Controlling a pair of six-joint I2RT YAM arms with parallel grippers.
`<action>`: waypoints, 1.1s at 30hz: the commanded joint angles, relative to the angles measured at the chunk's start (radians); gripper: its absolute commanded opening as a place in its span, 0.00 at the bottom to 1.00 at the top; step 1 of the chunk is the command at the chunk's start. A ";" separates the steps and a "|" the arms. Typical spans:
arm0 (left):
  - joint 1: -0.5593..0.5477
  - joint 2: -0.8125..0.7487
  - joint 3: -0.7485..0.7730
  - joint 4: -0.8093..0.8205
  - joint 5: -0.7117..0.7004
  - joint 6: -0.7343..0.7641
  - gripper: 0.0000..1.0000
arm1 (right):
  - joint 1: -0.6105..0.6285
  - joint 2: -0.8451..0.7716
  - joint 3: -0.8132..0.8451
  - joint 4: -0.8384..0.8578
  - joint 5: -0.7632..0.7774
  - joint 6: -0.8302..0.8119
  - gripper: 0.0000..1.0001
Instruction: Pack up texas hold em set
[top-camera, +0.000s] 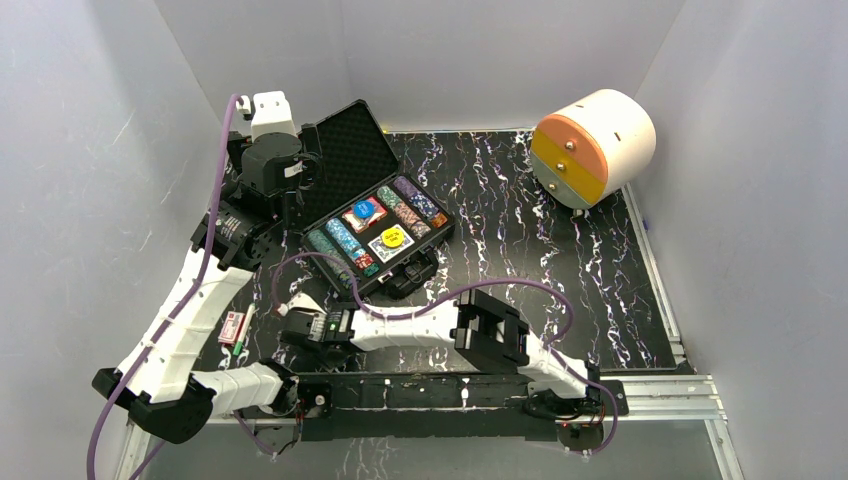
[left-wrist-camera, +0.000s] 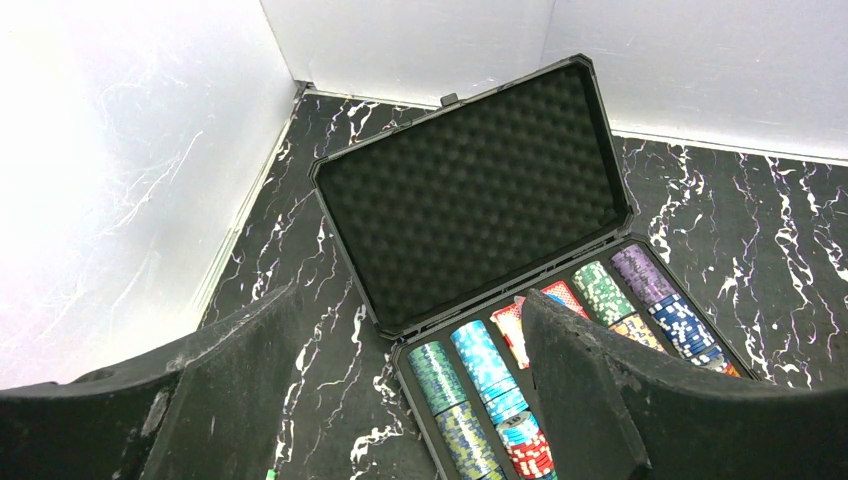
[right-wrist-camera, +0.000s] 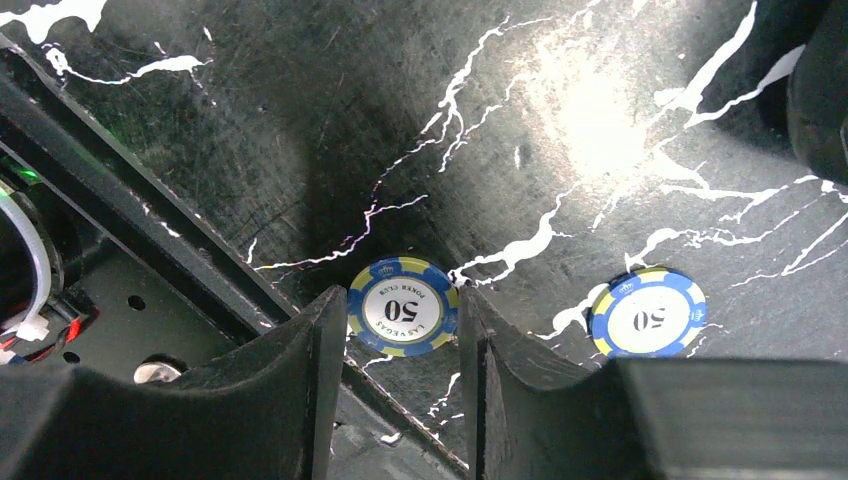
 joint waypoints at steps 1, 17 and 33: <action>0.003 -0.029 0.010 0.012 -0.027 -0.001 0.79 | -0.019 -0.026 -0.040 -0.069 0.069 0.033 0.47; 0.003 -0.025 0.006 0.016 -0.026 -0.003 0.79 | -0.064 -0.128 -0.087 -0.094 0.208 0.060 0.49; 0.004 -0.021 0.002 0.020 -0.026 0.002 0.79 | -0.118 -0.156 -0.146 -0.024 0.184 0.046 0.50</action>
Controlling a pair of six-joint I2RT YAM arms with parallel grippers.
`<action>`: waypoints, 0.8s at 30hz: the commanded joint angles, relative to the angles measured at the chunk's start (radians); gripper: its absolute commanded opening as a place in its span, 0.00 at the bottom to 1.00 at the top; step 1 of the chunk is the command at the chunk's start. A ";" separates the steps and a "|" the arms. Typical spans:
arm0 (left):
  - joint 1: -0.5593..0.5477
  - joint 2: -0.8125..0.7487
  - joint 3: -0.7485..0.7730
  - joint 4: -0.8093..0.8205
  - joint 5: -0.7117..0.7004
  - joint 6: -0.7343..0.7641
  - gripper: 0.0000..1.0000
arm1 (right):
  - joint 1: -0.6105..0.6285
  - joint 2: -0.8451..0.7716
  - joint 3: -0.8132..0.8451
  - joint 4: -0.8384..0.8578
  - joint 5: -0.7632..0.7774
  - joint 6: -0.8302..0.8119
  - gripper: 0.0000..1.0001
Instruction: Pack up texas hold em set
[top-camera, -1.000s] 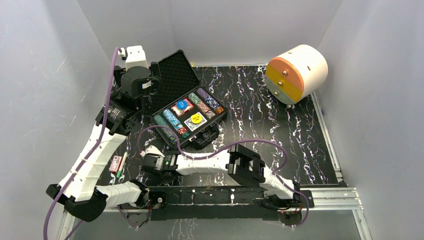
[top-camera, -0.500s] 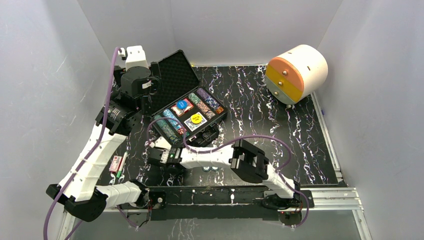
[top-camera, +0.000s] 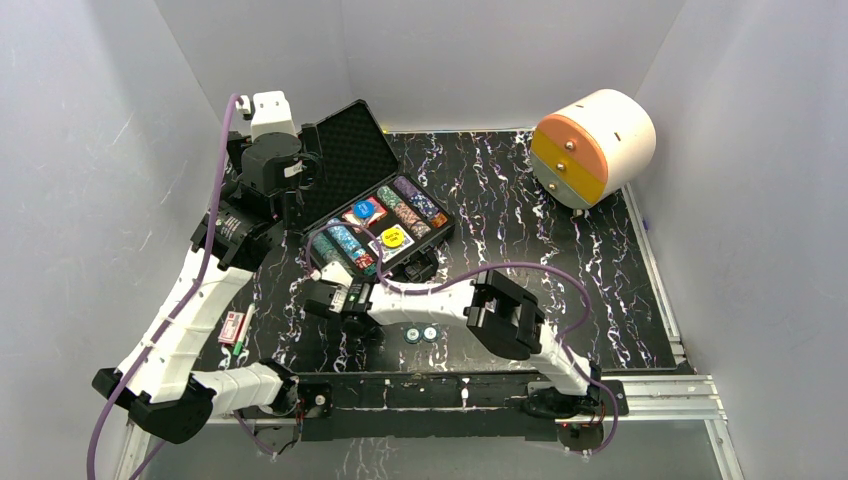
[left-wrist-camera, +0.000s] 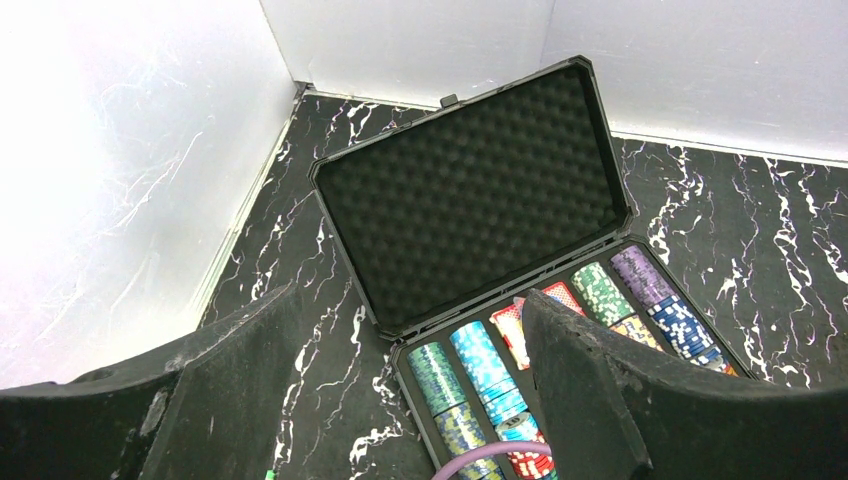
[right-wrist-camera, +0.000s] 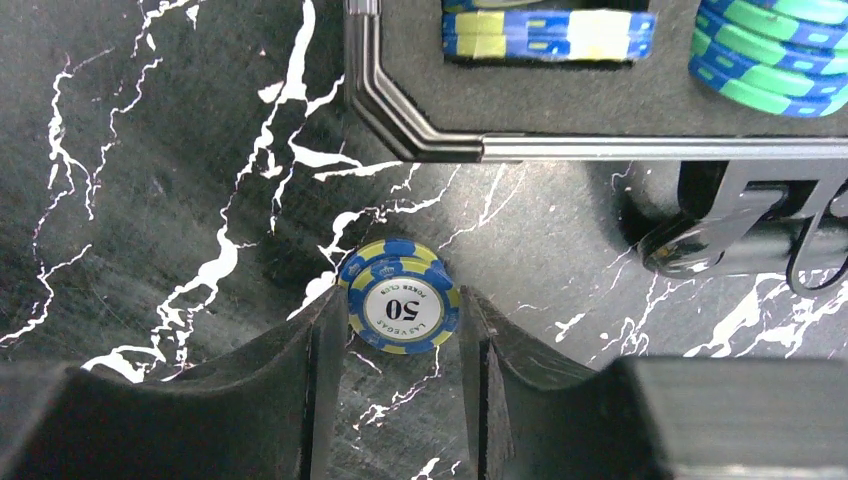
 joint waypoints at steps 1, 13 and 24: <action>0.004 -0.019 0.002 0.018 -0.026 0.002 0.79 | -0.010 -0.061 -0.018 0.044 -0.003 -0.006 0.50; 0.007 -0.017 0.000 0.021 -0.026 0.006 0.80 | -0.021 -0.080 -0.052 0.091 -0.046 -0.020 0.68; 0.007 -0.021 0.002 0.019 -0.023 0.005 0.80 | -0.035 -0.060 -0.090 0.095 -0.102 0.014 0.72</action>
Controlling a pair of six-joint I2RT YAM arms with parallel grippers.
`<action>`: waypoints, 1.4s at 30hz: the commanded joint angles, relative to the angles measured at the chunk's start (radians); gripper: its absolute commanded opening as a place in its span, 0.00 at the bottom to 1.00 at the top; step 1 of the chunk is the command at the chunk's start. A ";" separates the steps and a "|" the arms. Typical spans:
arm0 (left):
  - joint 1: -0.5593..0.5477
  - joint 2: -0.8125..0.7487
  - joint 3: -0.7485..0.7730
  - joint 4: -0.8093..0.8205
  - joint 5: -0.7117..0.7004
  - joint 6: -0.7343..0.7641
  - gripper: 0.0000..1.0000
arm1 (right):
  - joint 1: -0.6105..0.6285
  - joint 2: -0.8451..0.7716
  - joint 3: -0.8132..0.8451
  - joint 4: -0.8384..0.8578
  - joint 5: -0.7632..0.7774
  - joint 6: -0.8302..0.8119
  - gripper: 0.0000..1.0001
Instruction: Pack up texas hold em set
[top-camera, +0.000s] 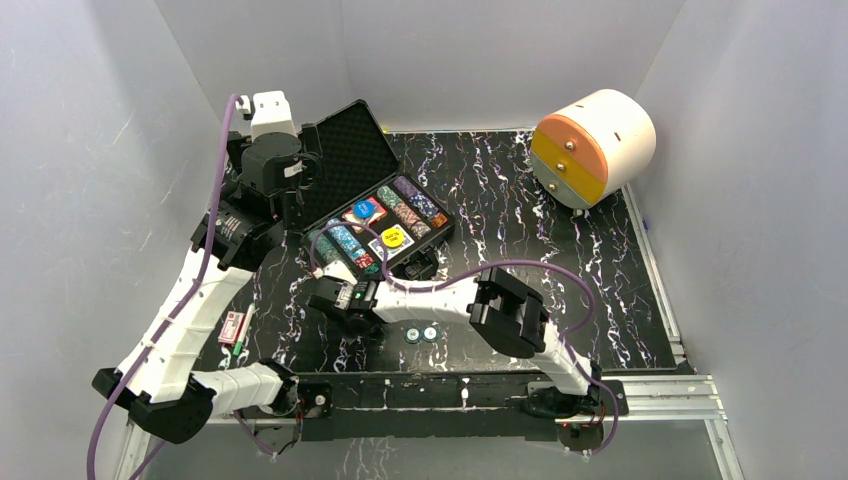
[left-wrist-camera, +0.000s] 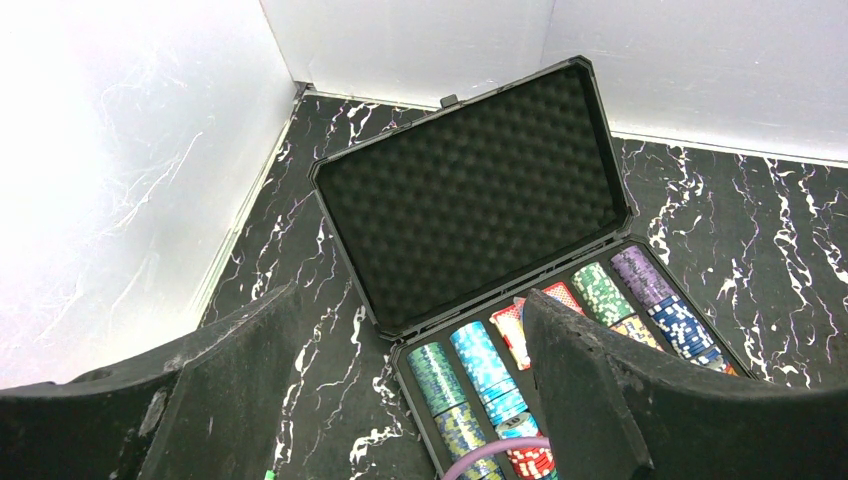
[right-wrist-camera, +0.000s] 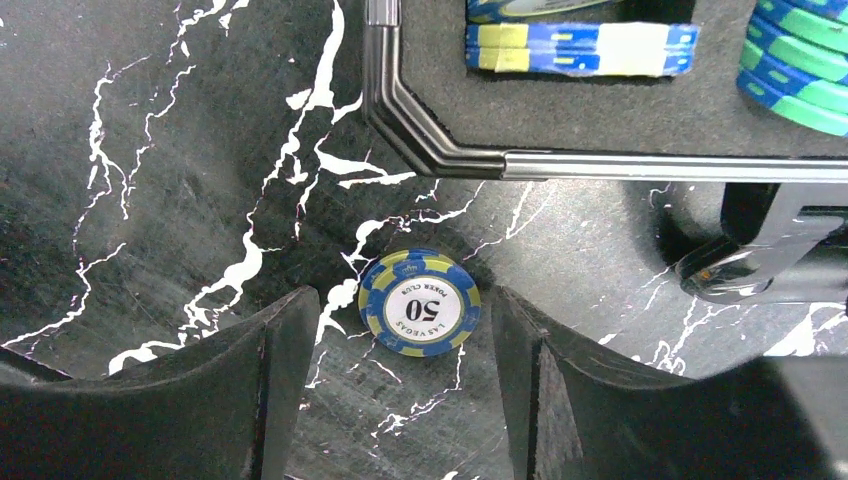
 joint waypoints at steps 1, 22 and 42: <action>0.007 -0.023 0.003 0.016 -0.022 0.005 0.80 | -0.018 -0.033 -0.035 0.005 -0.038 0.024 0.71; 0.008 -0.030 -0.035 0.010 0.005 -0.019 0.80 | -0.052 -0.068 -0.101 0.019 -0.042 0.087 0.38; 0.009 -0.053 -0.247 -0.040 0.481 -0.257 0.98 | -0.300 -0.677 -0.548 0.196 -0.011 0.380 0.38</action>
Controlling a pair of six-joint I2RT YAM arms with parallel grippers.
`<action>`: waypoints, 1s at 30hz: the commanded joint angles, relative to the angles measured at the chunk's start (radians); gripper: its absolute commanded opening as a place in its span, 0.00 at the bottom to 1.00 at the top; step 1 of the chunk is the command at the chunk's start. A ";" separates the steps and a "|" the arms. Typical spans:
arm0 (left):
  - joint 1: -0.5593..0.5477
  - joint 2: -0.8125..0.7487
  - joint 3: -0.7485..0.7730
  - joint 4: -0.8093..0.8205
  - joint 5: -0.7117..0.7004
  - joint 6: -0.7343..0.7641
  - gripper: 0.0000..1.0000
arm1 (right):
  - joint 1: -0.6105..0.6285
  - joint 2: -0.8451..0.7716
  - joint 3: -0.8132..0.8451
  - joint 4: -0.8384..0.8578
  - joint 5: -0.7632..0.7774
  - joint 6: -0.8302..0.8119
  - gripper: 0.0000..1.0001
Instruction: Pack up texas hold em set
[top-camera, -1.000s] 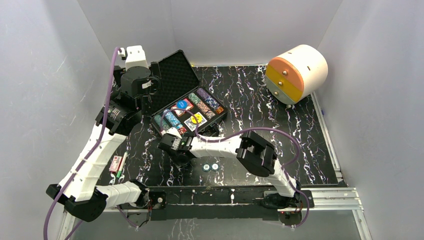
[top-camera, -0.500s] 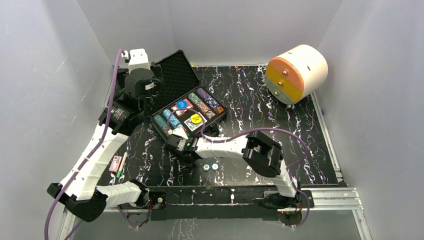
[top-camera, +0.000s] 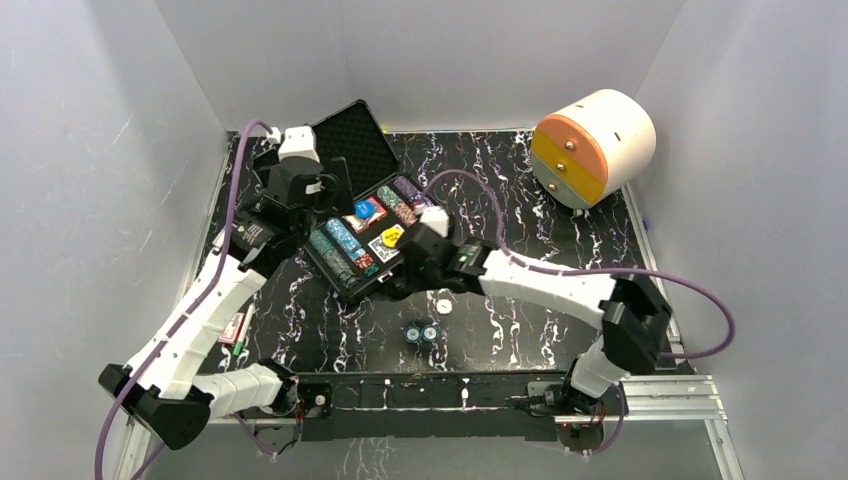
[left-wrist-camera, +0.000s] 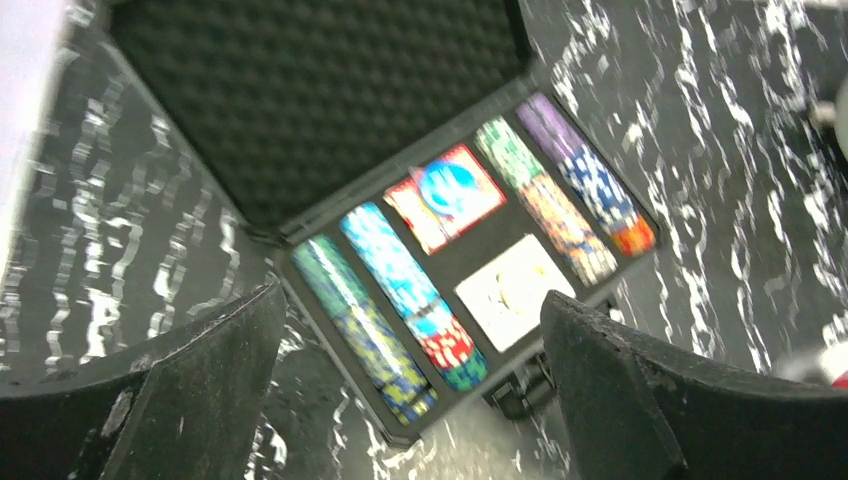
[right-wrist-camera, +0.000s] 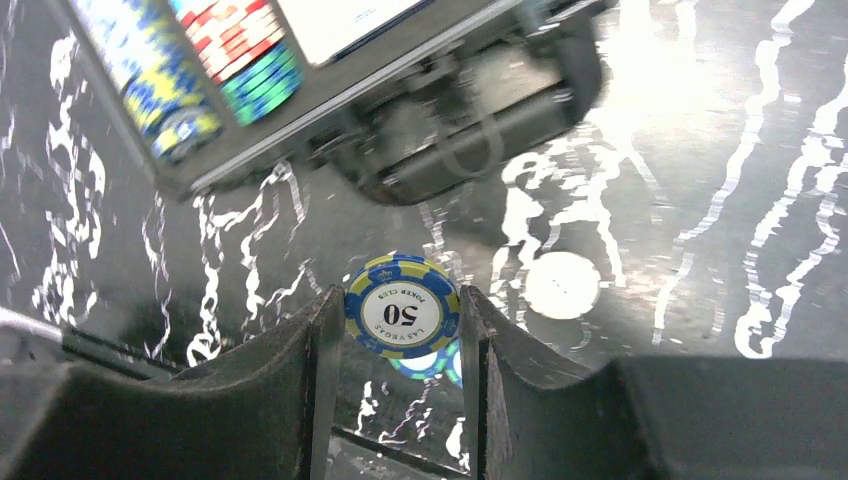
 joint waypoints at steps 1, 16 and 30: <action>0.003 -0.019 -0.086 -0.004 0.286 -0.090 0.98 | -0.117 -0.123 -0.091 0.052 -0.032 0.120 0.38; -0.019 0.048 -0.429 0.495 0.942 -0.265 0.83 | -0.409 -0.256 -0.267 0.252 -0.360 0.437 0.38; -0.099 0.126 -0.581 0.829 0.954 -0.469 0.69 | -0.413 -0.310 -0.343 0.343 -0.437 0.636 0.39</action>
